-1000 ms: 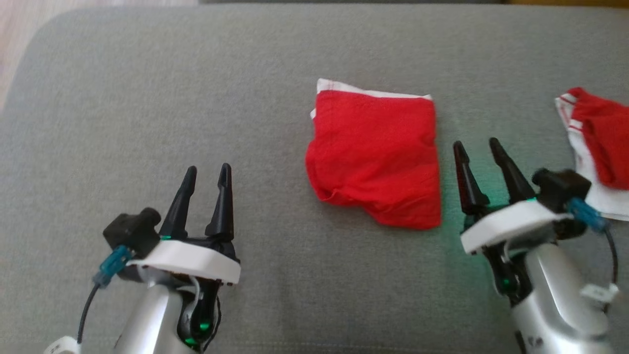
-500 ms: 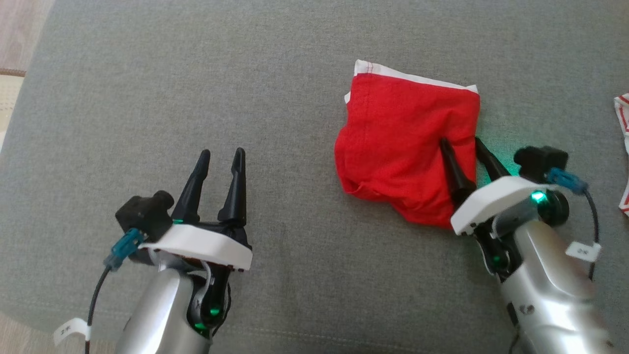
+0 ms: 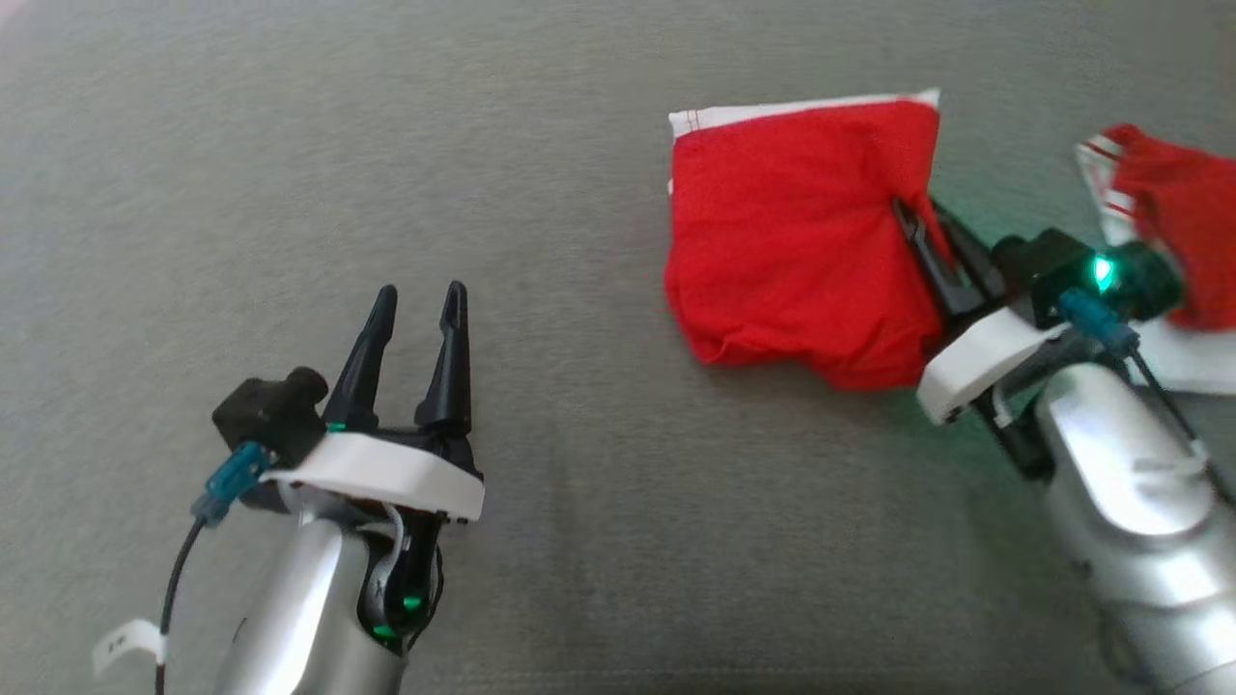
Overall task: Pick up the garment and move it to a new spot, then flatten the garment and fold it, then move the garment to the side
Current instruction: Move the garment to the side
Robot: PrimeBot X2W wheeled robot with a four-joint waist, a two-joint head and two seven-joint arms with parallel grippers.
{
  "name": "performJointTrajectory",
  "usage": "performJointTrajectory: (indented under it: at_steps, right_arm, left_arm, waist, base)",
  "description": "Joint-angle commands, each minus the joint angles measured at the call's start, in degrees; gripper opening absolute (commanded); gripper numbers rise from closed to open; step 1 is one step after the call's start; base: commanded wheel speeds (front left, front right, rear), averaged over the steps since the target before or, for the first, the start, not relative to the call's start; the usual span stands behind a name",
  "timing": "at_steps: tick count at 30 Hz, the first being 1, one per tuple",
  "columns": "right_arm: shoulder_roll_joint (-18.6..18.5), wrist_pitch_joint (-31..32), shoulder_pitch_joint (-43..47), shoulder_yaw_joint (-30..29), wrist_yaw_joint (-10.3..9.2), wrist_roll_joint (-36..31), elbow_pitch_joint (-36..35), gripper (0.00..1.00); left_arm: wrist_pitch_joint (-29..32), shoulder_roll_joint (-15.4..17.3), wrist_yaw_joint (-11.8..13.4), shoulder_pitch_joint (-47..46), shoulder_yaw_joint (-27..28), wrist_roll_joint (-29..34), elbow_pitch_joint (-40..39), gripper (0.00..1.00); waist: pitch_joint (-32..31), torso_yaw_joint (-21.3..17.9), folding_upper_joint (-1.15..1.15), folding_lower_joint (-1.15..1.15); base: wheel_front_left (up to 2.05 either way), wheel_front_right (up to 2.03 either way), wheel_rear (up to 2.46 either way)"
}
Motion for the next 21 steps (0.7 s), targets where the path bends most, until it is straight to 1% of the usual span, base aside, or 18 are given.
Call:
performJointTrajectory:
  at_steps: [1, 3, 6, 10, 13, 17, 21]
  right_arm:
    - [-2.19, -0.80, -1.40, 1.93, -0.05, -1.21, -3.04, 0.00]
    - [-5.81, -0.73, -2.17, 4.53, -0.05, -2.40, -5.53, 0.00]
    - [-12.03, 0.08, -3.38, 8.39, -0.05, -2.21, -9.15, 0.00]
    - [-20.57, 1.89, -5.37, 12.27, -0.05, 0.01, -12.21, 0.00]
    - [-26.09, 2.94, -7.24, 14.24, -0.05, 2.15, -12.72, 0.00]
    - [-31.07, 3.60, -9.96, 14.91, -0.05, 4.79, -10.81, 0.00]
    - [-32.90, 4.45, -12.05, 13.64, -0.05, 6.54, -7.00, 0.00]
  left_arm:
    - [-0.45, 0.48, -0.31, -2.68, 1.56, 0.67, -1.70, 1.00]
    - [-0.45, 0.48, -0.73, -3.55, 1.29, 1.46, -1.59, 1.00]
    - [-0.45, 0.48, -1.40, -5.17, 0.81, 2.74, -1.19, 1.00]
    - [-0.45, 0.48, -2.14, -7.55, 0.41, 4.17, -0.56, 1.00]
    - [-0.45, 0.48, -2.65, -9.33, 0.10, 5.15, 0.03, 1.00]
    - [-0.45, 0.48, -3.31, -11.49, -0.42, 6.03, 0.89, 1.00]
    - [-0.45, 0.48, -3.73, -13.06, -0.83, 6.45, 1.43, 1.00]
  waist:
    - [0.43, -3.39, 0.00, 0.00]
    - [1.06, -5.54, 0.00, 0.00]
    - [2.43, -8.60, 0.00, 0.00]
    - [4.78, -12.41, 0.00, 0.00]
    - [6.74, -14.64, 0.00, 0.00]
    - [9.04, -16.28, 0.00, 0.00]
    - [10.65, -16.60, 0.00, 0.00]
  base:
    - [0.00, 0.00, 0.00]
    - [0.00, 0.00, 0.00]
    - [0.00, 0.00, 0.00]
    - [0.00, 0.00, 0.00]
    - [0.00, 0.00, 0.00]
    - [0.00, 0.00, 0.00]
    - [0.00, 0.00, 0.00]
